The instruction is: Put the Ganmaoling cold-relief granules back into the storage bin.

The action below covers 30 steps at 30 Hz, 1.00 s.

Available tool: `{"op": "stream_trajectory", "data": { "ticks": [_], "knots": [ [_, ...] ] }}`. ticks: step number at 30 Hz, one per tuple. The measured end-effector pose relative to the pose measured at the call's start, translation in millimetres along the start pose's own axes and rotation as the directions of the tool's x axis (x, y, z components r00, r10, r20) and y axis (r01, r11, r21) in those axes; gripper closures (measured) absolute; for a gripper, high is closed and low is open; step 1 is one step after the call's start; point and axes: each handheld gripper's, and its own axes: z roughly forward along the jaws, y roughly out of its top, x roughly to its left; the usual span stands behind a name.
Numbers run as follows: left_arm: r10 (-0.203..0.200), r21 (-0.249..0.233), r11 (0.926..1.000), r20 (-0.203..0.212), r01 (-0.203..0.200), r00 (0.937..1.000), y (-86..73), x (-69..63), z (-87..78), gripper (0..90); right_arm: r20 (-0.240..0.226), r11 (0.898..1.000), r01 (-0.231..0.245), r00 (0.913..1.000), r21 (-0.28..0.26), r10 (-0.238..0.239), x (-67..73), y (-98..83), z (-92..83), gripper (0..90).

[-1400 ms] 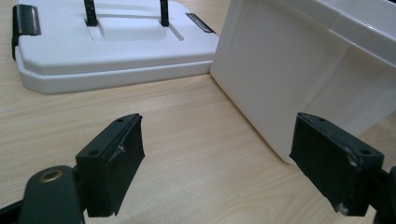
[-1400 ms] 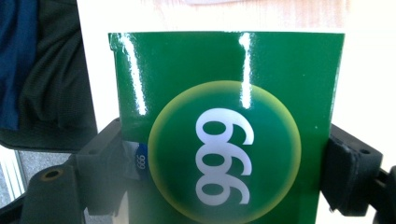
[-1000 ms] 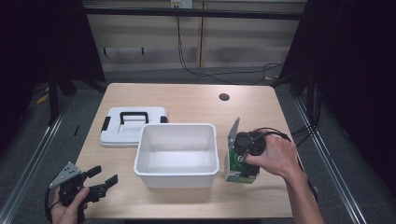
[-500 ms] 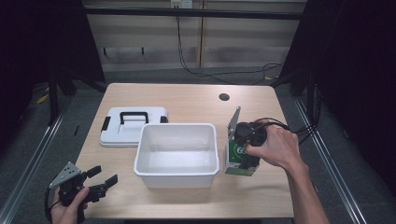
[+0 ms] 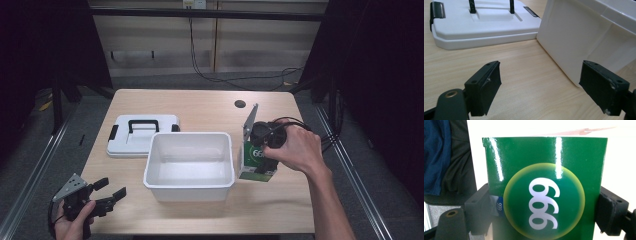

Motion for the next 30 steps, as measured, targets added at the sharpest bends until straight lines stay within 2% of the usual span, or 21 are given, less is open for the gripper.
{"op": "stream_trajectory", "data": {
  "ticks": [22,30],
  "knots": [
    [0.001,-0.004,1.0,-0.004,-0.001,1.0,0.1,-0.1,-0.1,16.8,0.028,1.0,0.009,0.9996,0.005,-0.009,-0.7,14.0,-35.1,16.4],
    [-0.002,-0.007,1.0,-0.003,0.002,1.0,0.1,-0.2,-0.3,16.8,0.026,1.0,0.023,0.9994,0.003,-0.023,0.6,26.0,-46.4,16.4]
  ]
}}
